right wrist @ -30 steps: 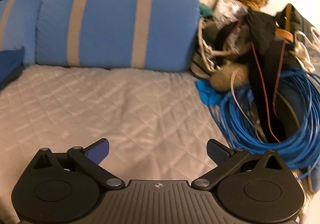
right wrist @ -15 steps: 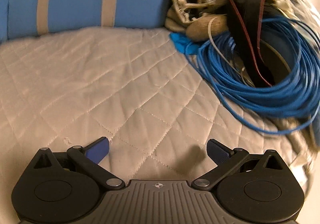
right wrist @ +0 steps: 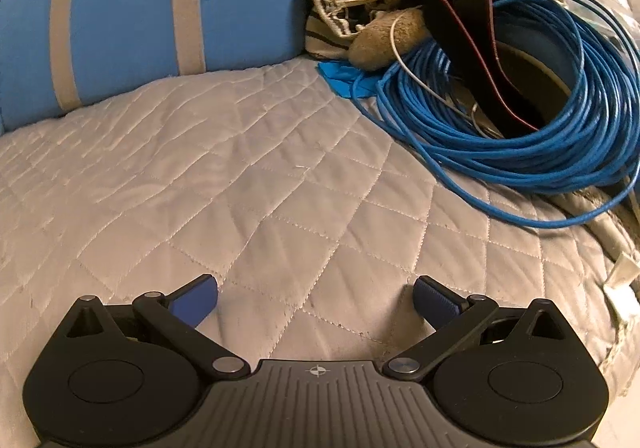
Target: Fold clothes
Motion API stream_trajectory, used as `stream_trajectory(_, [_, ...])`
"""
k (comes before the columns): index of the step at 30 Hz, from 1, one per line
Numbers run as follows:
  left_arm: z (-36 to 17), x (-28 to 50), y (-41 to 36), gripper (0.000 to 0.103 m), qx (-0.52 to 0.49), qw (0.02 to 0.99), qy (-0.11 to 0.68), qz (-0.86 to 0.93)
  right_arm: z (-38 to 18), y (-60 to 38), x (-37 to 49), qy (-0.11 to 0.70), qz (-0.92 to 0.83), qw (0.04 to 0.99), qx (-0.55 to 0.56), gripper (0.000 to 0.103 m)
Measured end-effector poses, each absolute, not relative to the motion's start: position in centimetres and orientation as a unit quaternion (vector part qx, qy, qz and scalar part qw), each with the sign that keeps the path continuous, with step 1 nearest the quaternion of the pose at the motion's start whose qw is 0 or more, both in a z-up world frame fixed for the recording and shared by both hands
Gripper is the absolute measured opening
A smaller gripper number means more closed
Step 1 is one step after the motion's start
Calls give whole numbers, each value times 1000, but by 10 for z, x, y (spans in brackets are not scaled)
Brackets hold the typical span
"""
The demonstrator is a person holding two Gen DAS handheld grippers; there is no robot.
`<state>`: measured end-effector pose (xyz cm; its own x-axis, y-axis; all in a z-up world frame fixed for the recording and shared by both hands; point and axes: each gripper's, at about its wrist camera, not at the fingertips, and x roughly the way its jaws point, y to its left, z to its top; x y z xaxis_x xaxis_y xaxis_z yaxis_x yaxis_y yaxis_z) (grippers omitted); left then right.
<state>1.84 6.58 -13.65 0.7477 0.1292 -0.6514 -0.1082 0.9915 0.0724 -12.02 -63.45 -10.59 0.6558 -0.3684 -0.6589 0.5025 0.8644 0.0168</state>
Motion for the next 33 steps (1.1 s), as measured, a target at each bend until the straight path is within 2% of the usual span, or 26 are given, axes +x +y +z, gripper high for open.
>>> stream_trajectory(24, [-137,73,72,103,-2,927,372,49,-101,-679,-52,360,-241,893,121,103])
stream_trajectory(28, [-139,82,72,103,5,931,363,45,-103,-685,-45,356,-228,899,113,103])
stream_trajectory(33, [-151,73,67,103,20,948,314,47,-112,-684,-51,310,-220,919,101,103])
